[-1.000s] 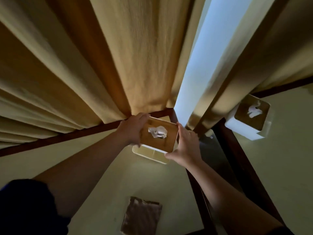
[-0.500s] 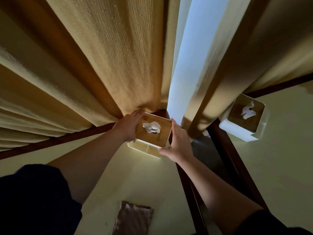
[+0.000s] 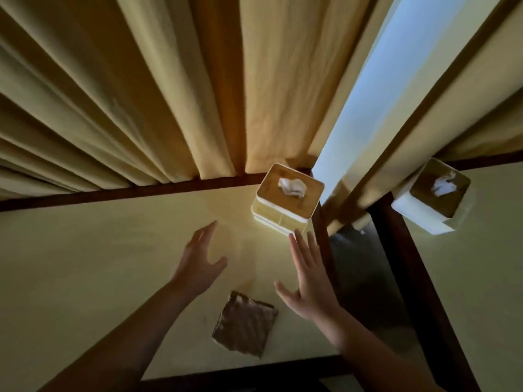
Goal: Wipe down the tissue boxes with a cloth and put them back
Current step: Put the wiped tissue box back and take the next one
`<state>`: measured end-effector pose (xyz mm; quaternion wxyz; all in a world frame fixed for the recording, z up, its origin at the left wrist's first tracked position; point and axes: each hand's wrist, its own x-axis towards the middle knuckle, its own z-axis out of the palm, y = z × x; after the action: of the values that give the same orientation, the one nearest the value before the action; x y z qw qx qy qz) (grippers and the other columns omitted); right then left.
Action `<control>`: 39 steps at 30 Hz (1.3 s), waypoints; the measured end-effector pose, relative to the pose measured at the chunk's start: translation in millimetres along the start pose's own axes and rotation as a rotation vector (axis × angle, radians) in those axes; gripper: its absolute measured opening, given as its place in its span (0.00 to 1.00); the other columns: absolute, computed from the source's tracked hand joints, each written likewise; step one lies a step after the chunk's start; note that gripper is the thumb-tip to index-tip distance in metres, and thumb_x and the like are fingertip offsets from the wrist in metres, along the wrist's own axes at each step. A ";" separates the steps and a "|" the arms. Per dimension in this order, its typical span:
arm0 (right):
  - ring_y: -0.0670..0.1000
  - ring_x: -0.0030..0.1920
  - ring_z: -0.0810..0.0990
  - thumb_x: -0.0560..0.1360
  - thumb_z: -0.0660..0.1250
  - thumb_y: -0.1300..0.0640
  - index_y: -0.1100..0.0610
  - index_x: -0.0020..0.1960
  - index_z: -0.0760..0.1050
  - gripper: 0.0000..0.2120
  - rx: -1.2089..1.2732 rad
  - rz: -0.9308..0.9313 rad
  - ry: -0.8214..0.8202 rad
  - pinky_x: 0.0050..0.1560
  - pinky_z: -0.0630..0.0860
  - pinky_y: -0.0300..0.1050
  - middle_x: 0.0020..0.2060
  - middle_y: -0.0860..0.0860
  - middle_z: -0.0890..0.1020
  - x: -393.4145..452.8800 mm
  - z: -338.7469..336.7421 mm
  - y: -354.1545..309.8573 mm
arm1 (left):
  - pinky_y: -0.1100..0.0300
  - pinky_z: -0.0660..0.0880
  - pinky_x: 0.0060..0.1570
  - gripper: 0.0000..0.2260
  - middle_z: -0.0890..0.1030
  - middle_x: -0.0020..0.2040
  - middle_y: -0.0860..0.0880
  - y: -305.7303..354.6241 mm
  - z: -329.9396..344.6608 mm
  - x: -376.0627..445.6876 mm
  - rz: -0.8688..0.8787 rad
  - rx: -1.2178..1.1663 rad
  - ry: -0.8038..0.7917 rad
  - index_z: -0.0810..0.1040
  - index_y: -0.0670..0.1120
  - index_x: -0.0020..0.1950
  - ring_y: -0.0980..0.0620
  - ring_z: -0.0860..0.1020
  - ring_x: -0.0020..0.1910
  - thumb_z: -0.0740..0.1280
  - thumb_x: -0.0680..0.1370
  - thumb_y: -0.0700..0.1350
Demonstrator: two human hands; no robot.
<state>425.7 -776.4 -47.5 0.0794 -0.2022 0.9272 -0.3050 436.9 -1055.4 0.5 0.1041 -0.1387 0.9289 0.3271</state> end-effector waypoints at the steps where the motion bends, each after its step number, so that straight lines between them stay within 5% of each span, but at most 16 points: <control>1: 0.54 0.85 0.36 0.80 0.66 0.38 0.52 0.86 0.40 0.48 -0.016 -0.039 -0.053 0.82 0.43 0.60 0.86 0.47 0.40 -11.2 9.8 -7.8 | 0.50 0.71 0.69 0.39 0.66 0.79 0.49 -18.0 -1.1 -21.8 0.007 -0.007 0.000 0.60 0.52 0.83 0.45 0.69 0.75 0.75 0.76 0.49; 11: 0.52 0.85 0.45 0.88 0.47 0.44 0.55 0.86 0.49 0.30 -0.329 -0.318 -0.404 0.83 0.57 0.59 0.86 0.50 0.48 -58.9 119.5 -41.8 | 0.49 0.73 0.66 0.36 0.69 0.78 0.49 -174.2 -1.4 -168.0 -0.195 -0.079 0.001 0.63 0.51 0.82 0.45 0.71 0.73 0.74 0.77 0.47; 16: 0.51 0.85 0.39 0.88 0.43 0.42 0.56 0.86 0.42 0.32 -0.491 -0.183 -0.364 0.83 0.50 0.58 0.86 0.51 0.42 -77.1 149.8 -58.5 | 0.41 0.72 0.68 0.32 0.67 0.80 0.48 -230.0 0.3 -183.9 -0.167 0.039 0.099 0.63 0.50 0.82 0.42 0.69 0.75 0.70 0.80 0.50; 22: 0.52 0.85 0.35 0.88 0.43 0.41 0.58 0.86 0.38 0.34 -0.515 -0.045 -0.369 0.84 0.41 0.56 0.85 0.53 0.38 -136.5 195.9 -111.5 | 0.42 0.42 0.81 0.30 0.53 0.85 0.47 -295.4 5.4 -173.0 -0.119 0.245 0.219 0.54 0.45 0.85 0.43 0.48 0.84 0.52 0.84 0.55; 34: 0.53 0.84 0.33 0.86 0.43 0.41 0.56 0.85 0.34 0.35 -0.458 0.105 -0.277 0.84 0.41 0.58 0.85 0.52 0.34 -71.6 274.0 -211.7 | 0.40 0.43 0.81 0.31 0.55 0.85 0.47 -318.0 19.2 -162.6 -0.116 0.252 0.274 0.54 0.42 0.84 0.43 0.50 0.84 0.54 0.84 0.54; 39: 0.56 0.86 0.45 0.86 0.49 0.42 0.58 0.86 0.48 0.35 -0.417 -0.036 -0.210 0.84 0.46 0.58 0.86 0.55 0.48 8.6 304.7 -250.3 | 0.41 0.44 0.81 0.29 0.57 0.84 0.47 -321.9 19.2 -162.2 -0.103 0.232 0.289 0.57 0.43 0.84 0.43 0.51 0.84 0.54 0.84 0.53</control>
<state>582.1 -1125.9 -142.3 0.1263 -0.2614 0.9531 -0.0856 696.1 -1253.0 -154.5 0.0014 -0.2185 0.9574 0.1890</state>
